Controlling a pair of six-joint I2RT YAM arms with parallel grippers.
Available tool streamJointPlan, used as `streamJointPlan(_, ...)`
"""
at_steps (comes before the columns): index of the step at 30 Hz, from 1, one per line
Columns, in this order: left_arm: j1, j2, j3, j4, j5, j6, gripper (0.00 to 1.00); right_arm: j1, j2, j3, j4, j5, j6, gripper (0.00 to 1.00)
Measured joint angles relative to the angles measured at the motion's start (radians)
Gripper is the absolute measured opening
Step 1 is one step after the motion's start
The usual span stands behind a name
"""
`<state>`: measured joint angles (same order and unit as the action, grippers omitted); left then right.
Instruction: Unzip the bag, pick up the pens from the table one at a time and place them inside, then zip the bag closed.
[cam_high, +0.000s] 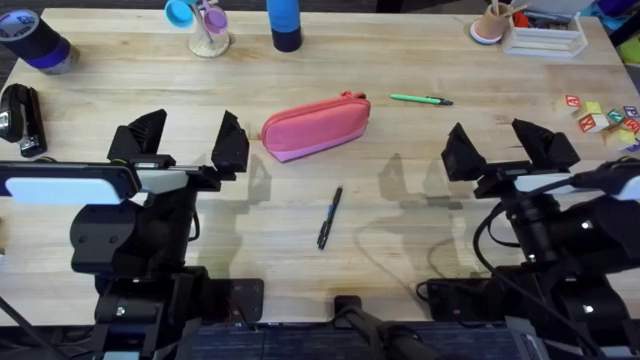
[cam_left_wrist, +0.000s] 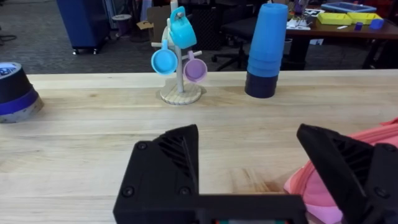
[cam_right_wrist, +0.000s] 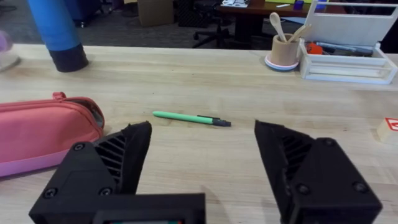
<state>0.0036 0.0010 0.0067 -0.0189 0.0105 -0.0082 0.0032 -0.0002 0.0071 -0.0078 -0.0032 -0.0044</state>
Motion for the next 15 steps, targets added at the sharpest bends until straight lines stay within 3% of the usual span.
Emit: streamJointPlan(15, -0.002, 0.0, 0.0, 0.001, 0.0, 0.0, 0.993, 0.0, 0.0, 0.003, -0.005, 0.022, -0.001, 0.997)
